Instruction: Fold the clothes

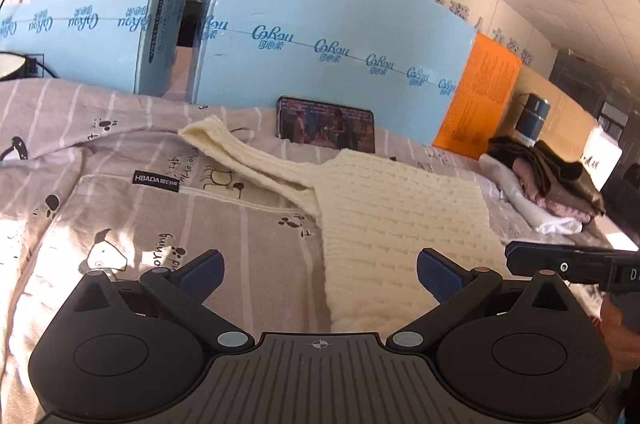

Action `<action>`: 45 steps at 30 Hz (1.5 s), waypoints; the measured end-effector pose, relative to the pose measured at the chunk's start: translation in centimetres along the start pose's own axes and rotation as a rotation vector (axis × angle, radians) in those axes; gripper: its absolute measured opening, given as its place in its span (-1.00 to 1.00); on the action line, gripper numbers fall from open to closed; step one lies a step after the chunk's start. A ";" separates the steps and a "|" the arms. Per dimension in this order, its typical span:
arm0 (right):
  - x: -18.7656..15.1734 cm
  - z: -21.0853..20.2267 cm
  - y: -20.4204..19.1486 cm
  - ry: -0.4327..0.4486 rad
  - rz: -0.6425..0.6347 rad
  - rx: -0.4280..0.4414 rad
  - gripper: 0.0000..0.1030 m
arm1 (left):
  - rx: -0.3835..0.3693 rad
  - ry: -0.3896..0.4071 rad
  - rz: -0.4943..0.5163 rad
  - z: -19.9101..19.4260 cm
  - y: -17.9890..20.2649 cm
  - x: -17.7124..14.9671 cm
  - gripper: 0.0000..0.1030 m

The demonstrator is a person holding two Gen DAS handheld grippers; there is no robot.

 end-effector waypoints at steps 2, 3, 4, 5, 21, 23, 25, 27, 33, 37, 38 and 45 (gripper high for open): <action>2.0 0.2 0.6 0.046 0.042 0.004 0.45 | -0.037 -0.006 -0.129 1.6 -1.4 1.7 1.00; 2.9 0.3 1.0 0.071 0.063 0.001 0.47 | -0.052 -0.016 -0.170 2.6 -1.9 2.4 1.00; 3.4 0.5 1.5 0.090 0.083 0.001 0.48 | -0.063 -0.027 -0.207 3.6 -2.5 2.9 1.00; 3.7 0.6 2.2 0.105 0.107 0.008 0.48 | -0.071 -0.040 -0.249 4.8 -3.2 3.4 1.00; 2.2 2.7 7.9 0.042 0.322 -0.002 0.48 | -0.037 -0.011 -0.254 15.5 -5.1 5.2 -0.52; 2.3 2.7 8.0 0.046 0.321 -0.003 0.48 | -0.088 0.014 -0.274 15.3 -5.2 5.3 -0.54; 2.4 2.7 8.0 0.050 0.321 -0.004 0.48 | -0.165 0.051 -0.251 14.7 -4.2 5.7 -0.54; 2.4 2.7 8.0 0.053 0.319 -0.004 0.48 | -0.216 0.067 -0.164 14.1 -2.2 6.1 -0.54; 2.5 2.8 8.1 0.054 0.317 -0.006 0.48 | -0.259 0.030 0.212 13.3 4.5 5.5 -0.47; 2.5 2.7 8.1 0.054 0.315 -0.007 0.48 | -0.244 -0.008 0.334 13.3 6.0 4.4 -0.08; 2.5 2.7 8.1 0.055 0.315 -0.007 0.48 | -0.244 -0.010 0.344 13.2 6.1 4.3 0.17; 2.5 2.6 8.2 0.064 0.313 -0.018 0.48 | -0.300 0.071 0.365 10.6 7.1 5.8 0.94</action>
Point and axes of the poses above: each gripper's, at about its wrist camera, not at the fingertips, and z roughly the way its jaws point, y to its right, x to its top, the point moved 6 cm from there along z, roughly the way its jaws point, and after that the axes turned 7 degrees about z, right-handed, at the moved point
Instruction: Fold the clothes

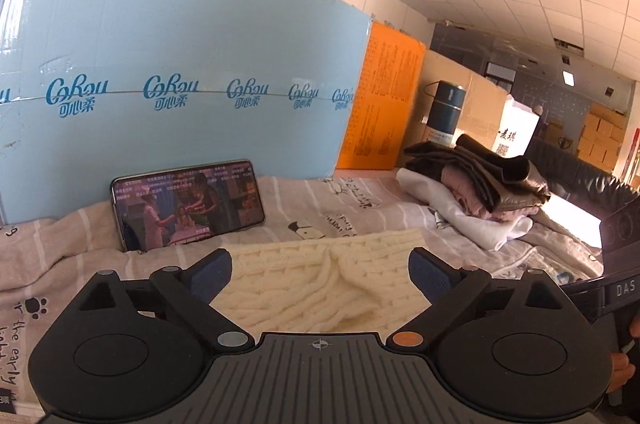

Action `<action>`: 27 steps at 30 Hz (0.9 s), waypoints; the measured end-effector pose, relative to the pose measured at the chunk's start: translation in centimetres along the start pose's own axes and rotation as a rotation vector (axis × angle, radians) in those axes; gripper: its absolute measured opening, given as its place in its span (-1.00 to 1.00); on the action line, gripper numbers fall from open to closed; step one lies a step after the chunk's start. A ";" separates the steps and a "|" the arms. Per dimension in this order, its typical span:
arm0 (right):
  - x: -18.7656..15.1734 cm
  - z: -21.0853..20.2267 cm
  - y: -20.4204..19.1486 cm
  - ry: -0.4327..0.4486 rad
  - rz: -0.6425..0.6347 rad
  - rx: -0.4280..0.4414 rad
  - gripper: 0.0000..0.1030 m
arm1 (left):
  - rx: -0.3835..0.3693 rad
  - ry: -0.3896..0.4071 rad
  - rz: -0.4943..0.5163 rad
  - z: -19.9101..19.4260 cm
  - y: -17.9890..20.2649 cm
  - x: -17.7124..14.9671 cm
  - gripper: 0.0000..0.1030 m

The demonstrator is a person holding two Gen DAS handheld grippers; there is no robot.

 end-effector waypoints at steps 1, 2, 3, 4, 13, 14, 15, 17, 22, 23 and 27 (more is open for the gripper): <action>0.0 0.0 0.0 0.001 0.000 -0.002 0.48 | 0.044 -0.003 0.013 -0.2 -0.3 0.1 0.94; 0.0 0.0 0.1 0.001 0.000 -0.004 0.48 | 0.124 -0.020 0.052 -0.1 -0.6 0.0 0.94; 0.0 0.1 0.1 0.001 0.001 -0.007 0.48 | 0.218 -0.050 0.104 0.2 -1.0 -0.3 0.94; 0.0 0.1 0.1 0.001 0.001 -0.009 0.48 | 0.265 -0.087 0.135 0.6 -1.3 -0.8 0.94; 0.0 0.3 0.2 -0.015 -0.008 -0.025 0.51 | 0.335 -0.209 0.210 1.8 -2.1 -3.3 0.94; -0.1 0.3 0.2 -0.015 -0.014 -0.028 0.52 | 0.338 -0.184 0.229 1.0 -1.6 -2.9 0.94; -0.1 0.3 0.1 -0.015 -0.021 -0.030 0.53 | 0.341 -0.160 0.248 0.2 -1.1 -2.5 0.94; -0.3 0.3 -0.1 -0.007 -0.047 -0.039 0.61 | 0.346 -0.111 0.286 -1.4 0.0 -1.8 0.94; -0.9 -0.1 -1.2 0.042 -0.169 -0.057 0.93 | 0.335 -0.003 0.437 -6.5 3.9 -2.4 0.95; -1.1 -0.2 -1.5 0.055 -0.197 -0.056 0.98 | 0.346 0.001 0.457 -7.5 4.5 -2.9 0.95; -1.8 -0.7 -2.6 0.084 -0.291 -0.022 1.00 | 0.318 0.001 0.527 -12.1 6.6 -5.5 0.96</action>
Point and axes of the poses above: each gripper's, at about its wrist camera, not at the fingertips, and z roughly the way its jaws point, y to its right, x to its top, the point moved 6 cm from there along z, roughly the way its jaws point, and after that the axes turned 7 degrees about z, right-handed, at the moved point
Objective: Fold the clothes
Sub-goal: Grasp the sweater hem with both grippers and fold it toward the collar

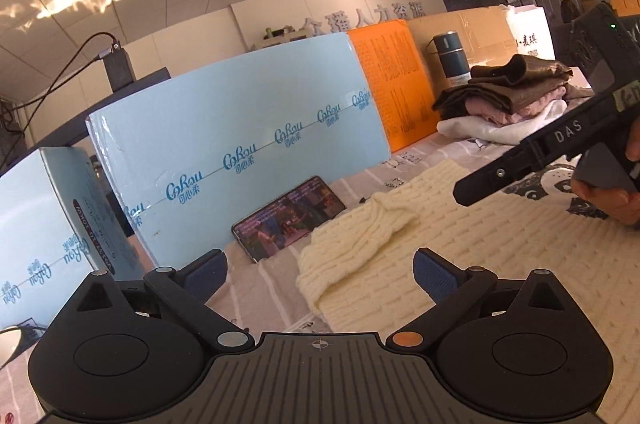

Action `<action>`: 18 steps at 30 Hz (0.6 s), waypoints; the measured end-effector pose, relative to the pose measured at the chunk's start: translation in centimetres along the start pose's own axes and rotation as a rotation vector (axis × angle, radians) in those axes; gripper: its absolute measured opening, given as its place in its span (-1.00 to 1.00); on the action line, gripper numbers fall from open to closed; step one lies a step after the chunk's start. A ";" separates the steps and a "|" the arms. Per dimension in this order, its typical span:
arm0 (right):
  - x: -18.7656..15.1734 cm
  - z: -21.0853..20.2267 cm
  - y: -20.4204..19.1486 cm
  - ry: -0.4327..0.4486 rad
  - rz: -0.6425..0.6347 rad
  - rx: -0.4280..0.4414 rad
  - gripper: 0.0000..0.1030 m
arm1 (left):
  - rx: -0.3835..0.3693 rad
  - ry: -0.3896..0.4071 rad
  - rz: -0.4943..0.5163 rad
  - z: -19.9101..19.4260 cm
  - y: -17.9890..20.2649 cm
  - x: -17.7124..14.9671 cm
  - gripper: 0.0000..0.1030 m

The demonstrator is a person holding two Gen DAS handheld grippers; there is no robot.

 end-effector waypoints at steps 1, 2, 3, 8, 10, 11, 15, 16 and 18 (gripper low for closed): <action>0.0 -0.3 -0.4 0.005 -0.021 0.009 1.00 | -0.028 -0.002 0.015 -1.3 0.4 -0.4 0.96; -0.1 -0.7 -0.7 0.009 -0.041 0.017 1.00 | -0.060 -0.007 0.028 -2.4 0.9 -0.8 0.96; -0.1 -1.1 -1.1 0.014 -0.064 0.026 1.00 | -0.092 -0.012 0.042 -3.5 1.4 -1.2 0.97; -1.6 -4.2 -3.5 0.025 -0.270 0.088 1.00 | -0.239 -0.047 0.075 -7.1 3.6 -2.8 1.00; -2.9 -5.5 -4.2 -0.007 -0.350 0.104 1.00 | -0.293 -0.054 0.110 -7.6 4.8 -3.3 1.00; -3.6 -6.1 -4.5 -0.024 -0.388 0.112 1.00 | -0.319 -0.057 0.128 -7.8 5.4 -3.5 1.00; -5.8 -8.6 -4.8 -0.103 -0.458 0.139 1.00 | -0.298 -0.101 0.181 -6.7 6.7 -4.4 1.00; -6.2 -9.1 -4.8 -0.119 -0.467 0.148 1.00 | -0.277 -0.114 0.195 -6.3 6.9 -4.6 1.00; -6.9 -10.1 -4.8 -0.143 -0.482 0.167 1.00 | -0.259 -0.107 0.193 -6.2 6.9 -4.6 1.00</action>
Point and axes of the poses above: each gripper's, at about its wrist camera, not at the fingertips, and z roughly the way its jaws point, y to its right, x to its top, the point moved 6 cm from there along z, roughly the way its jaws point, and after that the axes turned 7 degrees about z, right-handed, at the moved point
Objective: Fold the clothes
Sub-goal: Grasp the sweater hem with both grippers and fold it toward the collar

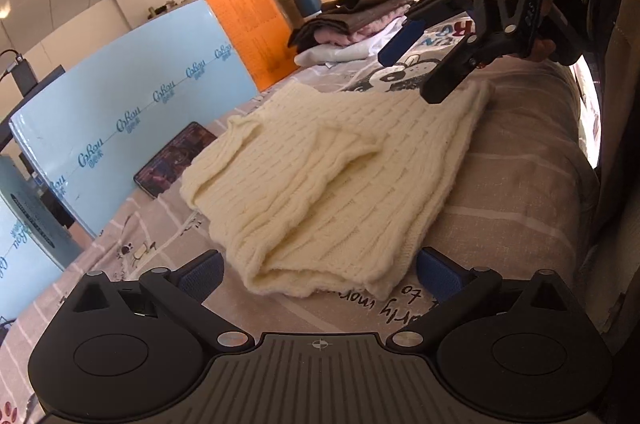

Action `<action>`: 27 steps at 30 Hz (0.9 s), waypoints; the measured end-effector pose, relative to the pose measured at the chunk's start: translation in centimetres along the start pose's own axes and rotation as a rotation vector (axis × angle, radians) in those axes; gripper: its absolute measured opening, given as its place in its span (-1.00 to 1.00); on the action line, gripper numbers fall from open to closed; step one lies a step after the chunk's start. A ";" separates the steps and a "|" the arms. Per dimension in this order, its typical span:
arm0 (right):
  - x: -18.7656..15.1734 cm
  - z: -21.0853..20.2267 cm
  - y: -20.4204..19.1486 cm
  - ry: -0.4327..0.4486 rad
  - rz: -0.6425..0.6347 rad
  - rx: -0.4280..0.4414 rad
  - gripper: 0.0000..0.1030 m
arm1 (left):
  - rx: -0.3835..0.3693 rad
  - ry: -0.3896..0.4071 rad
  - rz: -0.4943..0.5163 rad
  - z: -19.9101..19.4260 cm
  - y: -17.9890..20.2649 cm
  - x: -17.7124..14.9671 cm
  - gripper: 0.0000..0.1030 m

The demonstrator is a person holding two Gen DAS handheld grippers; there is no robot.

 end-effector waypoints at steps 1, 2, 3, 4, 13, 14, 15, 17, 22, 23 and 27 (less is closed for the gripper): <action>-0.3 -0.4 -0.4 -0.011 -0.010 0.011 1.00 | 0.012 -0.001 -0.005 0.2 -0.1 0.0 1.00; -0.7 -0.8 -0.7 -0.022 -0.020 0.022 1.00 | 0.024 -0.003 -0.011 0.4 -0.2 0.0 1.00; -1.0 -1.1 -1.1 -0.034 -0.031 0.031 1.00 | 0.037 -0.005 -0.017 0.6 -0.3 0.1 1.00; -1.4 -1.1 -1.4 -0.054 -0.057 0.026 1.00 | 0.049 -0.007 -0.022 0.8 -0.4 0.1 1.00; -2.9 0.9 -1.0 -0.149 -0.181 -0.131 1.00 | 0.102 -0.004 -0.126 2.6 -2.4 1.0 1.00; -2.7 0.9 -0.8 -0.138 -0.188 -0.135 0.99 | 0.101 0.005 -0.156 2.6 -2.9 1.1 1.00; -2.6 0.9 -0.7 -0.127 -0.195 -0.139 0.99 | 0.101 0.014 -0.186 2.7 -3.5 1.1 1.00; -2.3 0.9 -0.4 -0.113 -0.205 -0.148 0.87 | 0.101 0.036 -0.203 2.6 -3.9 1.4 1.00; -2.1 0.5 -0.5 -0.091 -0.227 -0.093 -0.32 | 0.067 0.078 -0.188 2.3 -3.4 1.6 0.58; -2.0 0.4 -0.7 -0.086 -0.228 -0.081 -0.48 | 0.052 0.087 -0.195 2.3 -3.4 1.6 0.33; -0.8 0.0 -0.7 -0.005 -0.216 -0.069 -0.63 | 0.019 0.137 -0.183 2.1 -3.1 2.3 -0.39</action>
Point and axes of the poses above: each gripper's, at about its wrist camera, not at the fingertips, and z roughly the way its jaws point, y to its right, x to its top, the point moved 6 cm from there along z, roughly the way its jaws point, and after that the axes turned 7 degrees about z, right-handed, at the moved point
